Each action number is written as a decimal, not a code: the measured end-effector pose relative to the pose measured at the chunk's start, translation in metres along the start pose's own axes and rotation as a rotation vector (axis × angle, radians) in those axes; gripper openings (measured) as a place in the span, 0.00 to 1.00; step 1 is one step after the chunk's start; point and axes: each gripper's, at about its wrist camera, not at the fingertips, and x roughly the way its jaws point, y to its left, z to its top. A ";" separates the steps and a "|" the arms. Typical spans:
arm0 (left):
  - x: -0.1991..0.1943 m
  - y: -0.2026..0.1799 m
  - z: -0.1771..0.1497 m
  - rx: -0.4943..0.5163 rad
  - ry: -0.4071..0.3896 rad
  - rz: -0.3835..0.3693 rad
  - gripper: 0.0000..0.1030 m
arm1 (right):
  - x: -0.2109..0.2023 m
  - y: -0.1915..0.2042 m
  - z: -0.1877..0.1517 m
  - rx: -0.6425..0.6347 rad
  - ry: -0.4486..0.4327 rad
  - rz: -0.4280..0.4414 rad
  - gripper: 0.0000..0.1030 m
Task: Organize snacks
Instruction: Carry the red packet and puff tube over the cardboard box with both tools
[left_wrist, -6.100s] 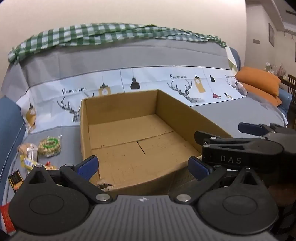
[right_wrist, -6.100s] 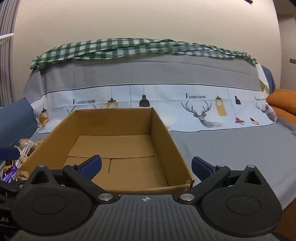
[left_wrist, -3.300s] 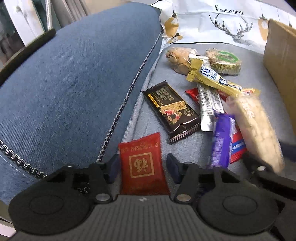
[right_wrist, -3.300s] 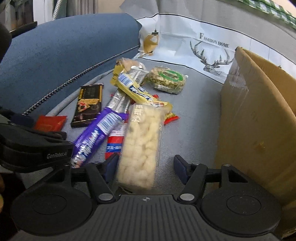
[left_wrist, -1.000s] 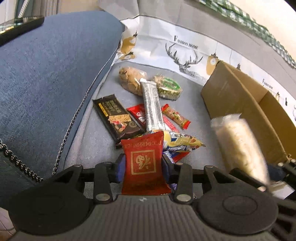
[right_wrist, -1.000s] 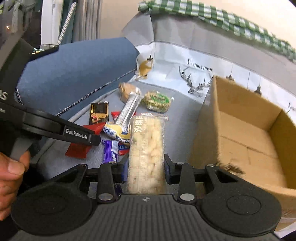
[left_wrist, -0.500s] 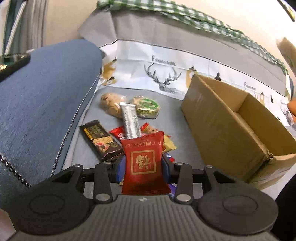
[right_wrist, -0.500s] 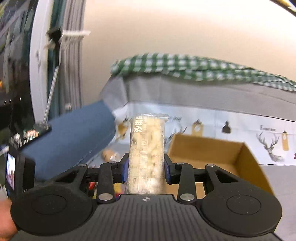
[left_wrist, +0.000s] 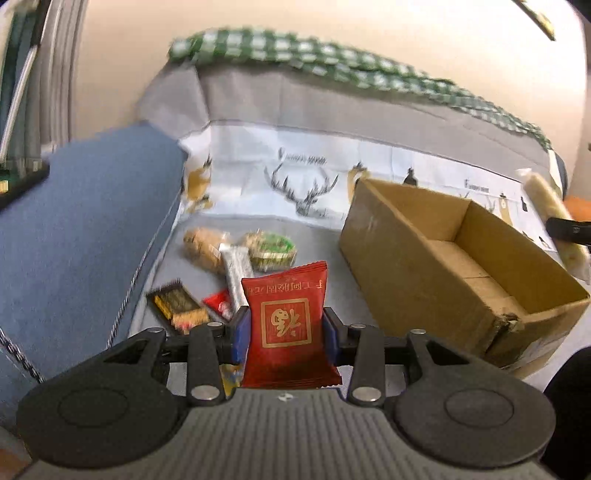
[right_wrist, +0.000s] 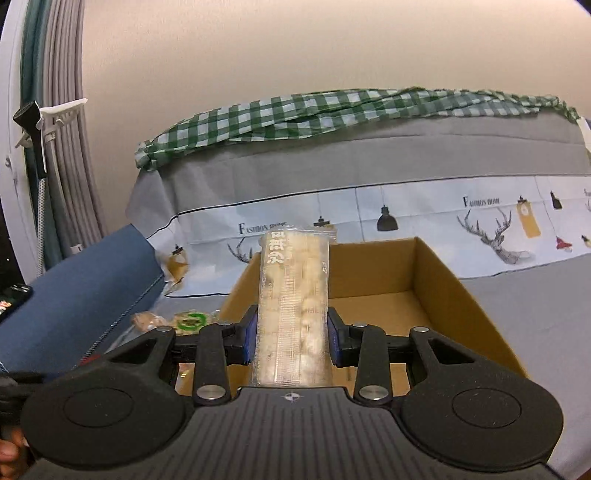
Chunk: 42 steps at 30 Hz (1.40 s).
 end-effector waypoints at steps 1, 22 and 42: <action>-0.003 -0.004 0.000 0.020 -0.017 -0.004 0.43 | 0.002 -0.001 -0.002 -0.004 -0.001 -0.003 0.37; -0.013 -0.122 0.084 -0.007 -0.102 -0.137 0.43 | -0.012 -0.047 -0.007 0.138 -0.142 -0.031 0.37; 0.042 -0.191 0.129 0.045 -0.104 -0.243 0.43 | 0.003 -0.062 -0.011 0.228 -0.102 -0.041 0.37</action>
